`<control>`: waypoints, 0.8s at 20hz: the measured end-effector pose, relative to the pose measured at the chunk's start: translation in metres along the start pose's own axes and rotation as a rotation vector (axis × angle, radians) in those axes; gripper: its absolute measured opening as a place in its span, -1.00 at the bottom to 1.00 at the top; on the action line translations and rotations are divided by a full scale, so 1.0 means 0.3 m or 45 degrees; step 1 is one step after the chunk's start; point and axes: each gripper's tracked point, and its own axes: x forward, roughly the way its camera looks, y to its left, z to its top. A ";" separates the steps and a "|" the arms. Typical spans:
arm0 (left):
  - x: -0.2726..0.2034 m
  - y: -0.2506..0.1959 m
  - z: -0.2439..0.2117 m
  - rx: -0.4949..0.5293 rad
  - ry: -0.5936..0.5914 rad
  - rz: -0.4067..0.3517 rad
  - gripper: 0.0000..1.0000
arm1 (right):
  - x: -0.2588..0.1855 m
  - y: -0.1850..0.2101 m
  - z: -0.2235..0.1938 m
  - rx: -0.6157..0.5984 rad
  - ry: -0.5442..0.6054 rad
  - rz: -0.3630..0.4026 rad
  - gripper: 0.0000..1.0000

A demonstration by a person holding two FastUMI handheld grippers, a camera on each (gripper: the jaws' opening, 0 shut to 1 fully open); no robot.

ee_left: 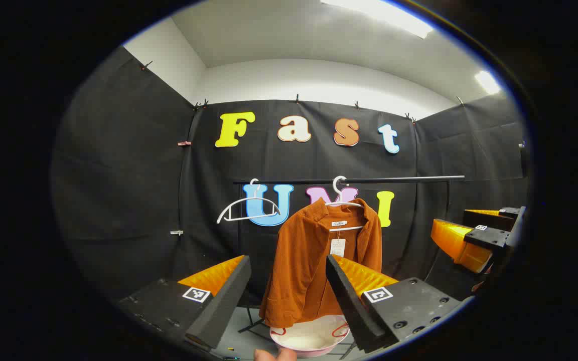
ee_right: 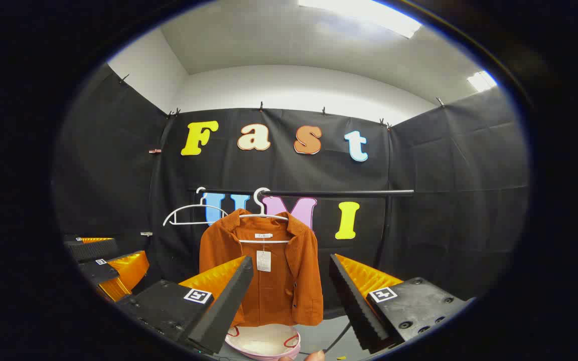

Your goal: Grasp the clothes on the hanger with both hands and then place them into the laundry hamper below.

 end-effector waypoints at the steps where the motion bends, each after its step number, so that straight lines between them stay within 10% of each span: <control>1: 0.000 0.000 0.003 -0.003 -0.002 0.001 0.89 | 0.000 -0.002 0.000 0.000 0.000 -0.002 0.95; 16: 0.006 -0.003 -0.005 0.030 -0.029 0.005 0.89 | 0.004 -0.006 -0.003 -0.004 0.002 -0.031 0.95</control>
